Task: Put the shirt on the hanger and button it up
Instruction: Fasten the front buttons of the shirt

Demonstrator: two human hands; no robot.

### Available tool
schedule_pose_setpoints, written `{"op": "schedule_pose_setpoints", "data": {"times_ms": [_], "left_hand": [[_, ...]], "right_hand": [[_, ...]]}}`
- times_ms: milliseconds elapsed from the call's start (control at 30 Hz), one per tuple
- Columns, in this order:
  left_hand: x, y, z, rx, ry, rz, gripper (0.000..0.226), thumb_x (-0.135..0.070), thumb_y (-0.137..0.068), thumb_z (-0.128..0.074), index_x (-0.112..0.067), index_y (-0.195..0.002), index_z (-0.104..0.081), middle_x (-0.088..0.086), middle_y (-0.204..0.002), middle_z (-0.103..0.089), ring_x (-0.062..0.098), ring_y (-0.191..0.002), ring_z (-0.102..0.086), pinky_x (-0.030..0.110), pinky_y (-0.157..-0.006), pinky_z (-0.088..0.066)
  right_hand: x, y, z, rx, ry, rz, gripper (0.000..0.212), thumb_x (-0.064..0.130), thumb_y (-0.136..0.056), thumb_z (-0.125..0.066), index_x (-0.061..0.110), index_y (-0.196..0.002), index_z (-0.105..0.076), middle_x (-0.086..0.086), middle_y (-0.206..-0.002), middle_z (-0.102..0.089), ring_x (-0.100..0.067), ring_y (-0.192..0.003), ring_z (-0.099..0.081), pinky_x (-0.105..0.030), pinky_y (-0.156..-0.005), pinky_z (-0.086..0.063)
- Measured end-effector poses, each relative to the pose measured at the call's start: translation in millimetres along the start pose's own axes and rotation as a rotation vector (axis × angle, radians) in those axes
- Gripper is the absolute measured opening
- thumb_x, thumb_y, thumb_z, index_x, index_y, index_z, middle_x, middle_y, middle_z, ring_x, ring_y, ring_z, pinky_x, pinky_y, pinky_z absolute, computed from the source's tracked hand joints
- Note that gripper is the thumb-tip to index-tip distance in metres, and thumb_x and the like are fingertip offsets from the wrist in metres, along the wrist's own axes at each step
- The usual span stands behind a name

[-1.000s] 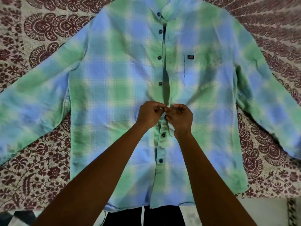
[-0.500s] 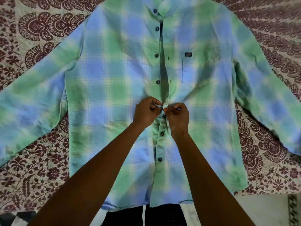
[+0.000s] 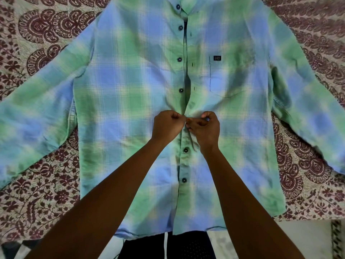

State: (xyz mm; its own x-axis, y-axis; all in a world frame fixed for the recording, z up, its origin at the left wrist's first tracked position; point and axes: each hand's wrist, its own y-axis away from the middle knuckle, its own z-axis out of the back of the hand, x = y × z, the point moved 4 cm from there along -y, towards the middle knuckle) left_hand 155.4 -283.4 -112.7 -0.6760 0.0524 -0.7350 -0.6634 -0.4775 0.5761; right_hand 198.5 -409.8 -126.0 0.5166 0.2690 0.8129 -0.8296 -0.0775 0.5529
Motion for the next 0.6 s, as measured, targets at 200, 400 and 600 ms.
{"op": "schedule_pose_setpoints", "data": {"times_ms": [200,400,600], "left_hand": [[-3,-6,0,0.014,-0.018,0.02,0.016,-0.021,-0.075,-0.076,-0.012,-0.069,-0.064,0.014,-0.076,-0.07,0.026,-0.074,-0.069,0.038,-0.073,-0.057],[1,-7,1,-0.005,-0.058,-0.032,0.025,-0.011,-0.078,-0.071,-0.022,-0.065,-0.053,0.014,-0.077,-0.069,0.028,-0.073,-0.068,0.044,-0.071,-0.057],[10,-7,-2,0.016,0.067,-0.021,0.023,-0.008,-0.08,-0.07,-0.021,-0.066,-0.055,0.008,-0.071,-0.066,0.018,-0.064,-0.066,0.044,-0.072,-0.057]], "right_hand": [[1,0,-3,0.011,0.003,-0.014,0.046,-0.011,-0.065,-0.073,0.02,-0.075,-0.04,-0.003,-0.064,-0.065,-0.019,-0.064,-0.062,-0.046,-0.077,-0.056],[1,-6,-2,0.083,0.069,-0.024,0.048,-0.008,-0.06,-0.079,0.019,-0.075,-0.042,-0.002,-0.066,-0.07,-0.028,-0.073,-0.069,-0.052,-0.082,-0.054],[7,-13,-1,0.181,0.096,-0.063,0.046,-0.006,-0.057,-0.079,0.017,-0.068,-0.042,-0.011,-0.069,-0.067,-0.037,-0.08,-0.067,-0.058,-0.086,-0.05]]}}
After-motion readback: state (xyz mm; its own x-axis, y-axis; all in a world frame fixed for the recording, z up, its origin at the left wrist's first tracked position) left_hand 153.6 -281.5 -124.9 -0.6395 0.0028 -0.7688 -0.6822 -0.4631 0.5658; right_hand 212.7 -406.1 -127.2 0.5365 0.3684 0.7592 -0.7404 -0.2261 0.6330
